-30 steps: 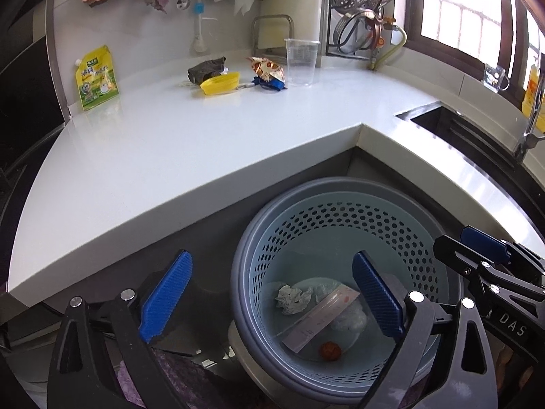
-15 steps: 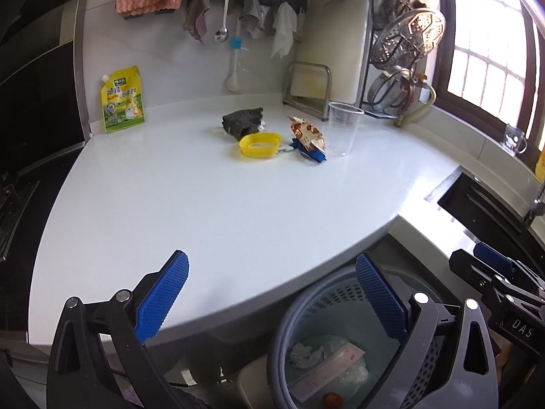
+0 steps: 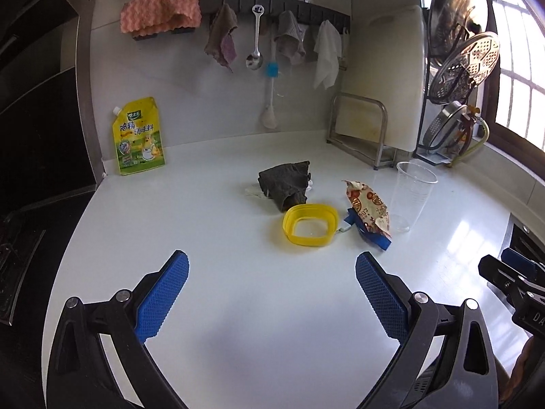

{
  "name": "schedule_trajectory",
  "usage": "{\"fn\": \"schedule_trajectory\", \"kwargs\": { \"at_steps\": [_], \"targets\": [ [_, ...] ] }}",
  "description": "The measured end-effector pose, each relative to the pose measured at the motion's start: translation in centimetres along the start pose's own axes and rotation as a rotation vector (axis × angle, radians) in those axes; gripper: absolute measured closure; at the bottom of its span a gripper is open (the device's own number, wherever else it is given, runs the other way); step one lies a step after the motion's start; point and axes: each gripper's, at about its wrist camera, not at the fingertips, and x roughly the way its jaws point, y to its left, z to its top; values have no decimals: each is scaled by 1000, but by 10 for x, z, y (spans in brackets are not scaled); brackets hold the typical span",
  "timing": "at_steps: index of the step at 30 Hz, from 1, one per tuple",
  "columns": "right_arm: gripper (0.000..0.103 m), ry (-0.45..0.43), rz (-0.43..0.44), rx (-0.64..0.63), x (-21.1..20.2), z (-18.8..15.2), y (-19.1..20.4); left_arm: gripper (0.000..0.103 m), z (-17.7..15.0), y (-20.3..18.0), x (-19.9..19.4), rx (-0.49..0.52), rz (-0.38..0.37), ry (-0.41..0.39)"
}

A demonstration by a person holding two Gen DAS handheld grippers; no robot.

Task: Collect trash
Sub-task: 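Move both open tools back over the countertop toward the clear cup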

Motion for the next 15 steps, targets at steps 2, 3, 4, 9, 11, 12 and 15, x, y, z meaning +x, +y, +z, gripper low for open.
{"fn": "schedule_trajectory", "kwargs": {
  "at_steps": [2,3,4,9,11,12,15],
  "targets": [
    [24,13,-9,-15,18,9,1,6,5,1,14,-11,-2,7],
    [24,23,-8,-18,27,13,1,6,7,1,20,-10,2,9],
    [24,36,-4,-15,37,17,1,6,9,0,27,-7,12,14],
    [24,74,31,45,76,33,-7,6,11,2,60,-15,19,77],
    [24,72,19,43,87,40,-7,6,11,2,69,-20,23,92],
    [24,77,17,43,93,43,-8,6,11,2,71,-20,26,96],
    [24,104,10,52,113,52,-10,6,11,1,77,-17,34,106]
  ]
}}
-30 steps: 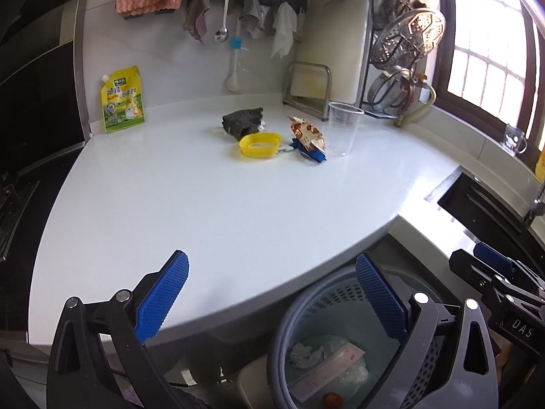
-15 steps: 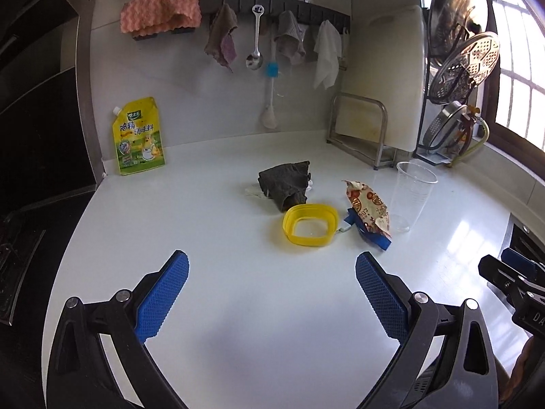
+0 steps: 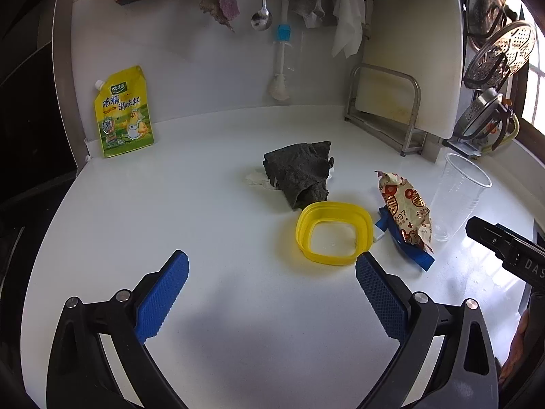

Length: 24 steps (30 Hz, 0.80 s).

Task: Collect trash
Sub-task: 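Move both open tools back over the countertop toward the clear cup, then grasp the clear plastic cup with the right tool while the left tool grasps the yellow lid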

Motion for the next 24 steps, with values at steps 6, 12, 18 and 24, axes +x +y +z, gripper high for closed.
{"fn": "schedule_trajectory", "kwargs": {
  "at_steps": [6,12,18,24],
  "targets": [
    [24,26,5,12,27,17,-4,6,4,1,6,-9,1,10],
    [24,31,7,6,43,27,-5,6,6,-4,12,3,6,28],
    [25,27,18,0,49,29,-6,6,8,-12,21,2,-7,64],
    [44,34,45,-19,51,30,-3,6,11,-19,31,-10,-30,101]
  ]
}}
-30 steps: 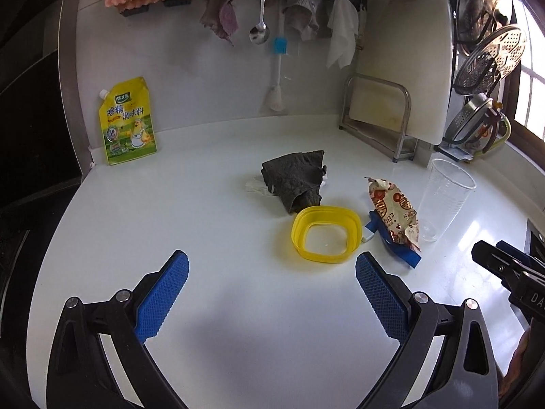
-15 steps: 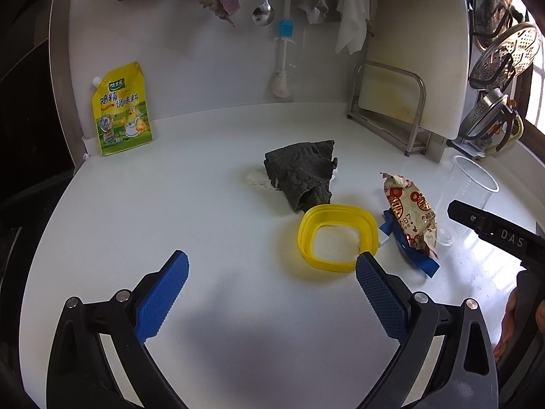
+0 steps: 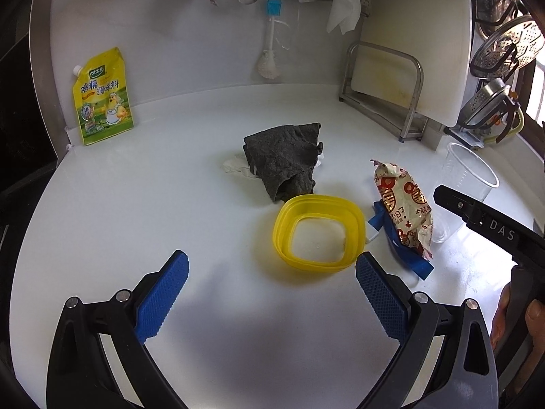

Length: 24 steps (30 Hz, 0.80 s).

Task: Collect trash
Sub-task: 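Grasp the clear plastic cup with the right tool while the left tool grasps the yellow lid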

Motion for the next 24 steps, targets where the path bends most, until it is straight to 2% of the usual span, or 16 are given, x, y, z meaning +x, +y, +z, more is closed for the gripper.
{"fn": "schedule_trajectory", "kwargs": {
  "at_steps": [5,13,24],
  "targets": [
    [48,-13,21,16,-5,-1,-2,6,4,-8,11,17,-3,40],
    [48,-34,31,58,-16,2,-12,6,12,-31,20,75,-40,58],
    [48,-42,71,91,-22,3,-17,6,24,-30,51,66,-8,134]
  ]
}}
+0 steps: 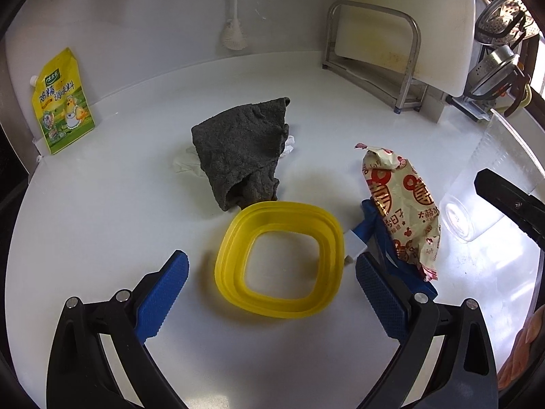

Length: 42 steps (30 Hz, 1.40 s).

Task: Collect trash
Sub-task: 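Grasp the clear plastic cup with the right tool while the left tool grasps the yellow lid, then carry cup and lid over the basket and open both tools to drop them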

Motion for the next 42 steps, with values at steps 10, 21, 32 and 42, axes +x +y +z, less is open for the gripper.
{"fn": "schedule_trajectory", "kwargs": {
  "at_steps": [10,21,32,42],
  "targets": [
    [48,2,6,-2,0,-1,1,34,-1,0,0,8,-37,-1],
    [48,-1,-11,-11,-2,-6,1,34,-4,6,-26,18,-5,-83],
    [48,-55,-73,-66,-49,-40,16,35,-42,12,-83,71,10,-167],
    [48,-98,-111,-95,-150,-107,48,34,-95,15,-154,63,-19,-231]
  ]
}}
